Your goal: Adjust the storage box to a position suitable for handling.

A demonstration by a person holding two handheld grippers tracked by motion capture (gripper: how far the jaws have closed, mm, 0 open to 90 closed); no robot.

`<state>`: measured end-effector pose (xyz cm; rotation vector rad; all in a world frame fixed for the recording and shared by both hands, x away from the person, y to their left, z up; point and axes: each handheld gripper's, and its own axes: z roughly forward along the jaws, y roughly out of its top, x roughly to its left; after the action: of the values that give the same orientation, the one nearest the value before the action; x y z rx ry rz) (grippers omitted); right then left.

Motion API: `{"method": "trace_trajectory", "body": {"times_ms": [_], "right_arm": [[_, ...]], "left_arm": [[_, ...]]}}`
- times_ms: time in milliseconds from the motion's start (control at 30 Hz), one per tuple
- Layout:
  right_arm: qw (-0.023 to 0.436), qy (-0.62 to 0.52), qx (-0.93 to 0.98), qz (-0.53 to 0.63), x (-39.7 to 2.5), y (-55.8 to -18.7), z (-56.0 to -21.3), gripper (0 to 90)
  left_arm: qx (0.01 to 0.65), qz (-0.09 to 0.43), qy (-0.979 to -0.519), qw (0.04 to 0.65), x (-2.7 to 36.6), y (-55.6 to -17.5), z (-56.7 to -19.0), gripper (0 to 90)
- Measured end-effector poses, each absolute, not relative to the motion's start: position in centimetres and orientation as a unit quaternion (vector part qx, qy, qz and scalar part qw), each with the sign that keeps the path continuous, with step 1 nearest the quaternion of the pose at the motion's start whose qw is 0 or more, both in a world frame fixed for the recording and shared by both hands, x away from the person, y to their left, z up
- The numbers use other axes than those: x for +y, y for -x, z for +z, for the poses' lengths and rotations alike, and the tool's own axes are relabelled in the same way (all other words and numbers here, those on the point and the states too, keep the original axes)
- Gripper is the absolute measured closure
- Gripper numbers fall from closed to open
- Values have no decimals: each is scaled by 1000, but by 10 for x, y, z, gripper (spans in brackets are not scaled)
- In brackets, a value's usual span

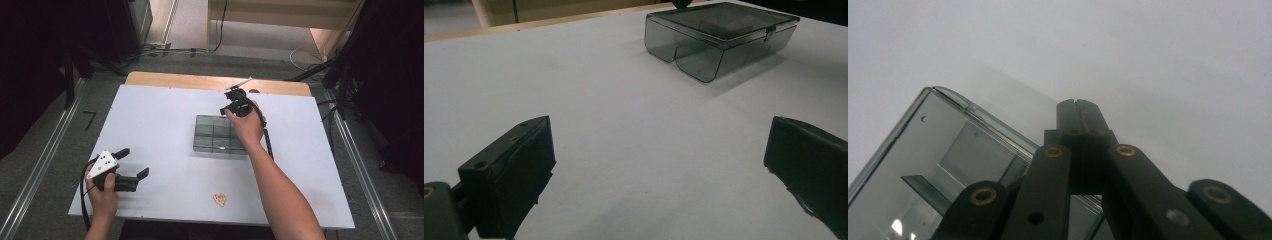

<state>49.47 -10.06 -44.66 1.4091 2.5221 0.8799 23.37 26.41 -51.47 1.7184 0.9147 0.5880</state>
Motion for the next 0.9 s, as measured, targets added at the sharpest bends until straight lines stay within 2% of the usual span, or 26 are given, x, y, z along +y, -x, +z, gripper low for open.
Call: {"method": "trace_trajectory", "body": {"times_ms": [467, 900], "right_arm": [[18, -478, 828, 293, -109, -499, -453, 886], [-3, -455, 841, 293, -111, -476, -458, 886]], "left_arm": [[382, 246, -720, 525, 264, -234, -515, 0], [382, 246, -720, 524, 264, -234, -515, 0]]}}
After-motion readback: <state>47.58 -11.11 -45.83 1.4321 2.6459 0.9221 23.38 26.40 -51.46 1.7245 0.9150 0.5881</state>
